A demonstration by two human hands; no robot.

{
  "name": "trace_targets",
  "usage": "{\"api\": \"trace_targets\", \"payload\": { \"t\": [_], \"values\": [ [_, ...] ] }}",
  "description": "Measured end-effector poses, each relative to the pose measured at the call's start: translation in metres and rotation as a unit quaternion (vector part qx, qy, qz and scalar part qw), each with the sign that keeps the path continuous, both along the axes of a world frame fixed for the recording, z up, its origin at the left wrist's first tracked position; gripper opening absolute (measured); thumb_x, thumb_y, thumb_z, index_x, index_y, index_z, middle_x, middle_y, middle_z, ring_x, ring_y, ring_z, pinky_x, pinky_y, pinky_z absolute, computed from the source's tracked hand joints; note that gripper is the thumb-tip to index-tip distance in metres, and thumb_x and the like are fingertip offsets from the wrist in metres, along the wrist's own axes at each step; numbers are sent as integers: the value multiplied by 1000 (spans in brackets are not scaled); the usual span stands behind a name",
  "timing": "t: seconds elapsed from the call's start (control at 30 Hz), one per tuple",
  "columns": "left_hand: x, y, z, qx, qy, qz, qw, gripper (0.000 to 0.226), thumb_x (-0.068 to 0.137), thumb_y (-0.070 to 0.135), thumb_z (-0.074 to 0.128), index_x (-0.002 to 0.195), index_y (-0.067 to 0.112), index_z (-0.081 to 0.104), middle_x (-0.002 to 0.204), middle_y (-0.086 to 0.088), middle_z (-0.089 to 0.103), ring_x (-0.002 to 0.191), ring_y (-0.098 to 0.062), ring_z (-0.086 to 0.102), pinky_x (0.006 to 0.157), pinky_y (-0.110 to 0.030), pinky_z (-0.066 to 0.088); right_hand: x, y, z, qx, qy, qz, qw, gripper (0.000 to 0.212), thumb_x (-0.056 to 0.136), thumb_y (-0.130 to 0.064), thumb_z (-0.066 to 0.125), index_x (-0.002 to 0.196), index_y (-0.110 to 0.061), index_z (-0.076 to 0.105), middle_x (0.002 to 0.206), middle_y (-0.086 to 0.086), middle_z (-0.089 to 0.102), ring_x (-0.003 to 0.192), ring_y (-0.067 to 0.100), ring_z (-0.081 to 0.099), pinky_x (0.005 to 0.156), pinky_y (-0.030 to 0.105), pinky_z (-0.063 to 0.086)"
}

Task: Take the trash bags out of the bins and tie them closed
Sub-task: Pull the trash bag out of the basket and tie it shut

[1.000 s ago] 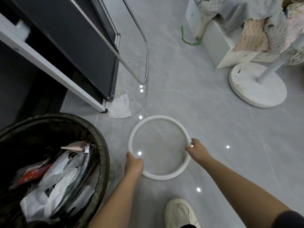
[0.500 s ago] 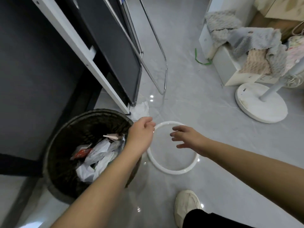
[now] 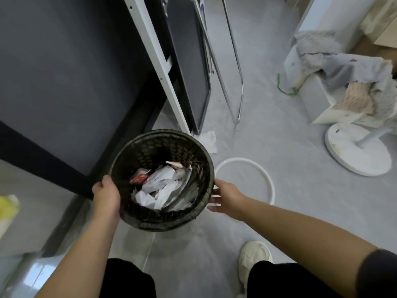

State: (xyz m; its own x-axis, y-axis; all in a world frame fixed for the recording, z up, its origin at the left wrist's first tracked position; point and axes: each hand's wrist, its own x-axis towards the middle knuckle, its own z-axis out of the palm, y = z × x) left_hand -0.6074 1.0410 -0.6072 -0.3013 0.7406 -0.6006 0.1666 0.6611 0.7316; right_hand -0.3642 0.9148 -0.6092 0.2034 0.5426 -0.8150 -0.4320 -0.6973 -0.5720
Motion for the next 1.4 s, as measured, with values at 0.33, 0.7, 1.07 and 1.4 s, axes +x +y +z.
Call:
{"api": "trace_targets", "payload": {
  "t": [0.33,0.7,1.07,1.4],
  "values": [
    [-25,-11,-19,-259,-200,21,945,25,93,14,40,72,12,53,80,-10,56,70,-24,55,48,-36,56,-2,-11,-18,0,-9,-59,998,16,92,-10,45,84,-11,59,76,5,59,70,17,57,66,30,51],
    [-36,-21,-24,-263,-131,-59,954,39,100,9,26,63,15,36,29,3,31,22,-8,30,38,-15,45,-33,-26,-36,-6,102,-216,971,18,90,-31,62,90,-13,63,79,3,65,76,17,60,66,31,52],
    [-30,-29,-7,-262,-234,0,936,23,97,10,44,76,6,52,47,-8,63,57,-21,65,97,-37,43,-50,-13,-32,10,82,-294,952,23,96,-11,42,101,-11,64,87,6,68,78,18,61,69,35,52],
    [-23,-35,-10,-165,-95,-26,981,29,98,5,30,75,10,46,62,-5,47,27,-8,43,32,-17,44,-72,-25,-14,-67,-65,-257,962,18,91,-15,40,85,-11,57,86,13,57,67,22,49,52,25,43]
  ]
}}
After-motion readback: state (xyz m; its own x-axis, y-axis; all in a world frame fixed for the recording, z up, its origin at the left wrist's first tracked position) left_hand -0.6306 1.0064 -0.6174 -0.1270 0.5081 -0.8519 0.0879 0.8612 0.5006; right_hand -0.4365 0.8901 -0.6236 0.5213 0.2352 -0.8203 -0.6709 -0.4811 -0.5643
